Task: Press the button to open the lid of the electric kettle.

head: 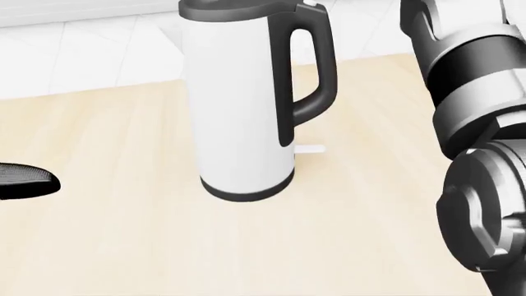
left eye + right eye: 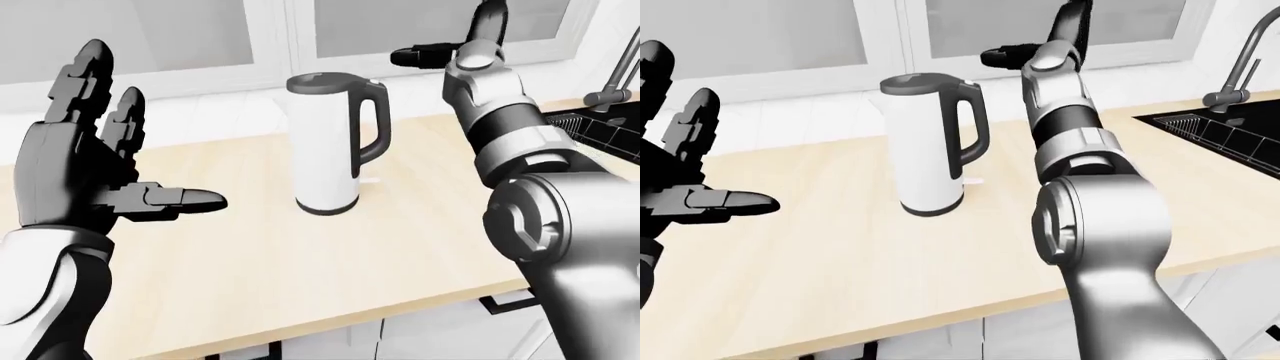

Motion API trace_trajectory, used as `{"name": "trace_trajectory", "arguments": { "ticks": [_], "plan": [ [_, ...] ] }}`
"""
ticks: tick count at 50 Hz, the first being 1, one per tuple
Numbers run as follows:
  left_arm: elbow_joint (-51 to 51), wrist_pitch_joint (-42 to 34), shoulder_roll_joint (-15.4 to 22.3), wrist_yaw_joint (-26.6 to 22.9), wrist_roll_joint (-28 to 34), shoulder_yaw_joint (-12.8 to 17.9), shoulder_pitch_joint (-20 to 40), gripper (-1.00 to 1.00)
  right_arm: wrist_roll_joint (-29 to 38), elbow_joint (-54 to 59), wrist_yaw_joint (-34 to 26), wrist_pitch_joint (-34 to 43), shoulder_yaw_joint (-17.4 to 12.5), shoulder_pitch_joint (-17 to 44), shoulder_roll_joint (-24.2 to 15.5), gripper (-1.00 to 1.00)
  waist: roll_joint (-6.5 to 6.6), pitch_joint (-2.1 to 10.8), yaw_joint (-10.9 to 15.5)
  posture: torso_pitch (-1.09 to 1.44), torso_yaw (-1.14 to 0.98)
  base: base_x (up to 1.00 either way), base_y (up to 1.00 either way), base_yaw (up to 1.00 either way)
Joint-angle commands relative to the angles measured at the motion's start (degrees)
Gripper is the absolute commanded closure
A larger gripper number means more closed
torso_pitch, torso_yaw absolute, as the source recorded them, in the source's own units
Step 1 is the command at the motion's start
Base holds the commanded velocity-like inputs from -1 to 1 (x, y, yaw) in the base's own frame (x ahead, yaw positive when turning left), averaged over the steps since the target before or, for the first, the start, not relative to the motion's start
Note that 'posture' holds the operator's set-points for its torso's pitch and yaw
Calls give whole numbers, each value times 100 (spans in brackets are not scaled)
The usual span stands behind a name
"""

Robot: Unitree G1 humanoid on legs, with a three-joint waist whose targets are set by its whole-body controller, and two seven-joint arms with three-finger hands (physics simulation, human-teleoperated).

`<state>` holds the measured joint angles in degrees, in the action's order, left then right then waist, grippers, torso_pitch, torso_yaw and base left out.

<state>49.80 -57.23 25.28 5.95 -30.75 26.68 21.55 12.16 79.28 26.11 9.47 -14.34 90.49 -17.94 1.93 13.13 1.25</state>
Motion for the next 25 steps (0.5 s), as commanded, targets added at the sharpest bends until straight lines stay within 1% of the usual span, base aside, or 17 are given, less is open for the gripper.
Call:
{"name": "trace_trajectory", "arguments": {
  "ticks": [1,6,10,14,25],
  "plan": [
    [56,134,59,0,47,77,131,-100,61,-213,237,-159,16,233,-26,-100,0,65,4,-34,0,0,0,0],
    [69,131,26,-23,39,116,99,-100,126,-205,543,-96,23,224,53,-100,0,69,11,-34,0,0,0,0],
    [95,108,23,-24,17,132,99,-100,128,-203,695,-96,-6,235,50,-100,-5,72,19,-34,0,0,0,0],
    [96,126,11,-23,24,117,88,-100,129,-200,988,-155,-37,221,30,-100,-14,74,32,-34,0,0,0,0],
    [108,122,3,-29,16,129,83,-100,126,-196,1271,-200,-36,170,123,-100,-24,89,45,-34,0,0,0,0]
  ]
}}
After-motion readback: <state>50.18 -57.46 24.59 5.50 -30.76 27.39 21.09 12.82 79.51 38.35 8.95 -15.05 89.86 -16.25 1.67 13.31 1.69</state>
